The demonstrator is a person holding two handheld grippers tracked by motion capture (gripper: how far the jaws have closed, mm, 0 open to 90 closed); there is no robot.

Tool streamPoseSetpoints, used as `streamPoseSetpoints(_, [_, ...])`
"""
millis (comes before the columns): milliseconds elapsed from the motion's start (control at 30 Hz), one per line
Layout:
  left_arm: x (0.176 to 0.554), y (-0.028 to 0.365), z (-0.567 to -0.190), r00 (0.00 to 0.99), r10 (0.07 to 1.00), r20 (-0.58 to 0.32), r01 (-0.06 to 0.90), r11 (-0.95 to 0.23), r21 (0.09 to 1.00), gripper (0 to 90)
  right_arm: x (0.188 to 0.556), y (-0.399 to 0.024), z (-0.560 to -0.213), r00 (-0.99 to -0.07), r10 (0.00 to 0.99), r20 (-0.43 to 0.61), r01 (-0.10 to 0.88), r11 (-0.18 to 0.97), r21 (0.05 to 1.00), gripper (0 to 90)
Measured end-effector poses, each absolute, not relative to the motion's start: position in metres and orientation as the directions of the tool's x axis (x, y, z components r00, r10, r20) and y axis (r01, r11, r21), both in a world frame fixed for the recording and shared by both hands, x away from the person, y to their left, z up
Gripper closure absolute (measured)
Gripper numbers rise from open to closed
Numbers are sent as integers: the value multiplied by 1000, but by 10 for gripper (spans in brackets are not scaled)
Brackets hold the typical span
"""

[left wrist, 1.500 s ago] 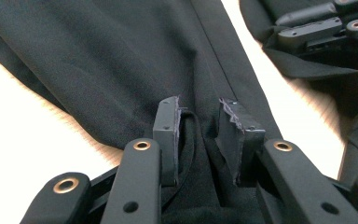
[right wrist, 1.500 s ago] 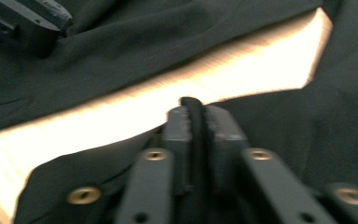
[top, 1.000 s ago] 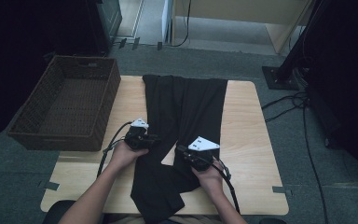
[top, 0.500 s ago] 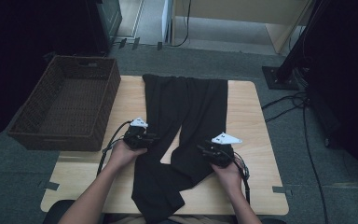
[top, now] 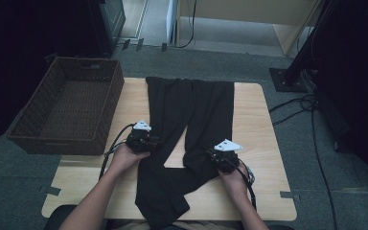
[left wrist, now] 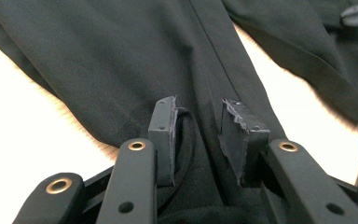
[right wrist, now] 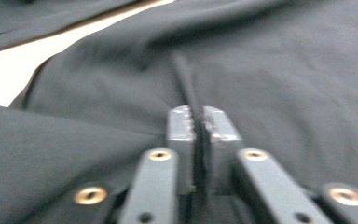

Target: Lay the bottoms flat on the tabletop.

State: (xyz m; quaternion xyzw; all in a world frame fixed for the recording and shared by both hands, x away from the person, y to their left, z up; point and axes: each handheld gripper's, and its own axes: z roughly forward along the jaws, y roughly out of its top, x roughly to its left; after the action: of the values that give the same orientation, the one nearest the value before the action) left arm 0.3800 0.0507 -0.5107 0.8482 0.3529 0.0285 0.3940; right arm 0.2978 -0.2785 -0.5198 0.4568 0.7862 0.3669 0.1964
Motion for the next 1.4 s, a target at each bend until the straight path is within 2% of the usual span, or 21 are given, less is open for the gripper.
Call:
streamPoseSetpoints(267, [380, 51, -511, 749, 621, -229, 575, -438, 691, 660, 332, -313, -516, -422, 906, 28, 625, 269, 733, 850])
streamPoseSetpoints(467, [380, 52, -511, 750, 619, -233, 575, -436, 692, 660, 363, -327, -515, -353, 935, 27, 656, 227, 720, 870])
streamPoseSetpoints(567, [380, 52, -512, 750, 618, -235, 575, -435, 693, 660, 370, -330, -512, -346, 938, 7, 669, 242, 703, 872])
streamPoseSetpoints(700, [380, 52, -512, 750, 618, -236, 576, -433, 693, 660, 360, -325, -499, -362, 931, 38, 643, 220, 734, 762])
streamPoseSetpoints(900, [379, 52, -512, 749, 621, -233, 575, -433, 694, 656, 321, -299, -477, -455, 888, 68, 565, 229, 793, 705])
streamPoseSetpoints(1033, [379, 52, -512, 749, 621, -232, 575, -433, 694, 655, 296, -281, -486, -497, 865, 61, 554, 263, 790, 668])
streamPoseSetpoints(1233, [379, 52, -512, 750, 620, -232, 573, -432, 697, 654, 282, -269, -513, -495, 861, 121, 617, 250, 746, 591])
streamPoseSetpoints(1333, [379, 52, -512, 750, 620, -230, 572, -433, 696, 654, 280, -262, -519, -510, 855, 98, 598, 270, 754, 592])
streamPoseSetpoints(1400, [378, 52, -512, 751, 620, -227, 570, -436, 696, 654, 281, -258, -520, -506, 860, 65, 581, 285, 763, 659])
